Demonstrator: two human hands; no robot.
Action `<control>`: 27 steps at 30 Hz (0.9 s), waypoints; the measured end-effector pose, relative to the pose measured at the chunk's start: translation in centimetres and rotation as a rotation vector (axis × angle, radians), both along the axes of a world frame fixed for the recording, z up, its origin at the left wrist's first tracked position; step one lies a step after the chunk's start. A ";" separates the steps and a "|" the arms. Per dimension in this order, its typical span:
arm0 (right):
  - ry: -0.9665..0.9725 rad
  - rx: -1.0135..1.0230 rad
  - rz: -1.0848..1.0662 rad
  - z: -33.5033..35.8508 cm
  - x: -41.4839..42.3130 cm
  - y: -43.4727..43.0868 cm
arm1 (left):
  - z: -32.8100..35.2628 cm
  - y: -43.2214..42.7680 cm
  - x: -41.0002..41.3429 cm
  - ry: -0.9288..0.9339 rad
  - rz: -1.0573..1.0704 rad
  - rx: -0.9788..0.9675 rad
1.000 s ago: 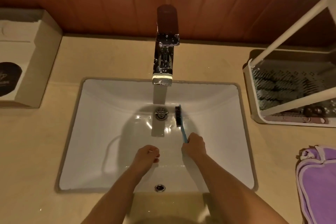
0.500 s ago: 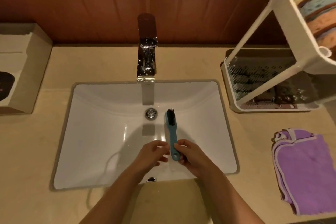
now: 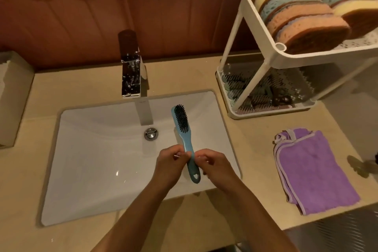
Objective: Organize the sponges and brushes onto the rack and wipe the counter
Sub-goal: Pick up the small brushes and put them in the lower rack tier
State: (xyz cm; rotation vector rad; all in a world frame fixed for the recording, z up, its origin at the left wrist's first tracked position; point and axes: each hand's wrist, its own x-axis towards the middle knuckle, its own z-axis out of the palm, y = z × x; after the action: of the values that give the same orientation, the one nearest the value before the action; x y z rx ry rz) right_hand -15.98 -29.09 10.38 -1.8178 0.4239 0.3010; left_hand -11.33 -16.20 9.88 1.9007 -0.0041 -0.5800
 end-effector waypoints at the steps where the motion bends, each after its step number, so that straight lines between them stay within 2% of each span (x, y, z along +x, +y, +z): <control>1: -0.033 -0.031 -0.035 0.0 -0.1 -0.3 | 0.3 -0.3 0.1 -0.027 -0.031 0.005; 5: -0.121 0.030 -0.332 1.1 -0.1 -1.7 | 2.3 -2.3 0.0 -0.111 -0.218 0.043; 9: -0.250 0.079 -0.535 1.9 0.0 -2.9 | 3.9 -5.1 0.2 -0.188 -0.366 0.157; 16: -0.291 0.133 -0.598 1.7 -0.5 -6.4 | 4.8 -9.0 0.5 -0.362 -0.552 0.226; 18: -0.289 0.106 -0.621 1.4 -0.4 -7.8 | 4.9 -10.3 0.8 -0.354 -0.543 0.217; 21: -0.272 0.010 -0.688 0.9 -0.2 -10.7 | 5.2 -12.1 1.7 -0.366 -0.387 0.225; 24: -0.279 -0.021 -0.688 0.6 0.2 -14.1 | 5.9 -13.5 3.0 -0.428 -0.259 0.154; 27: -0.226 -0.128 -0.638 0.8 1.2 -17.6 | 6.3 -15.3 4.5 -0.470 -0.278 0.106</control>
State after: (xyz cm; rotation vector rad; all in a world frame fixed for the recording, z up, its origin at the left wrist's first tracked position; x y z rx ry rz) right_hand -14.74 -46.72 11.21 -1.7140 0.8426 -0.3750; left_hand -6.83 -31.54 16.18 2.1172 -0.5571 -0.3071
